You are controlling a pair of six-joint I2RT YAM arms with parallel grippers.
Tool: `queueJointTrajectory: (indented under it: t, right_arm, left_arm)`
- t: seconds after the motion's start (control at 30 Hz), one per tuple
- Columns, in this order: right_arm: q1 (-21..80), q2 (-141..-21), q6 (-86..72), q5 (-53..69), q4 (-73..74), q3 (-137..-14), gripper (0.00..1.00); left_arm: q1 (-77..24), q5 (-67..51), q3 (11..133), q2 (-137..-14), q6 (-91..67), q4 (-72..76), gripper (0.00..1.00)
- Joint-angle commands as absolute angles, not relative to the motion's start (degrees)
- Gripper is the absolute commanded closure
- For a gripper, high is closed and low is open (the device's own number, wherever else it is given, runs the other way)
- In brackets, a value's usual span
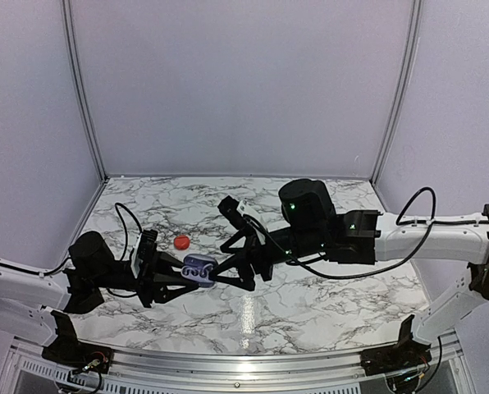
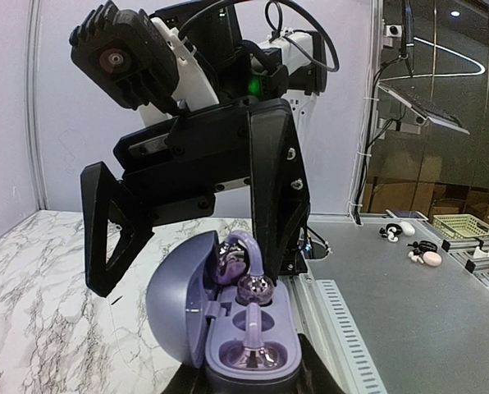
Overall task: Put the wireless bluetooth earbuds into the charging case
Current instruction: Adjust the right earbud in the right side groove of the charging case.
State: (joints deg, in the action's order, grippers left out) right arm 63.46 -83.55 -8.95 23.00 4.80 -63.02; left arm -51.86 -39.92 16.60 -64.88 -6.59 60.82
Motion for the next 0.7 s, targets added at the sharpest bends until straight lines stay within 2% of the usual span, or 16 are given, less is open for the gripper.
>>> queueJointTrajectory:
  t: [0.0, 0.37, 0.67]
  right_arm:
    - [63.63, -82.23, -5.96, 27.31, 5.17, -62.31, 0.06]
    - [63.71, -76.3, 7.44, 21.39, 16.89, -68.08, 0.13]
    - [68.09, -80.31, 20.48, 14.2, 28.61, -78.04, 0.34]
  left_arm:
    - [-51.71, -39.2, 17.11, -63.82, -5.99, 63.16, 1.0]
    - [-51.77, -39.73, 17.22, -65.47, -6.1, 62.16, 1.0]
    - [-51.77, -41.52, 18.48, -67.51, -7.61, 61.53, 1.0]
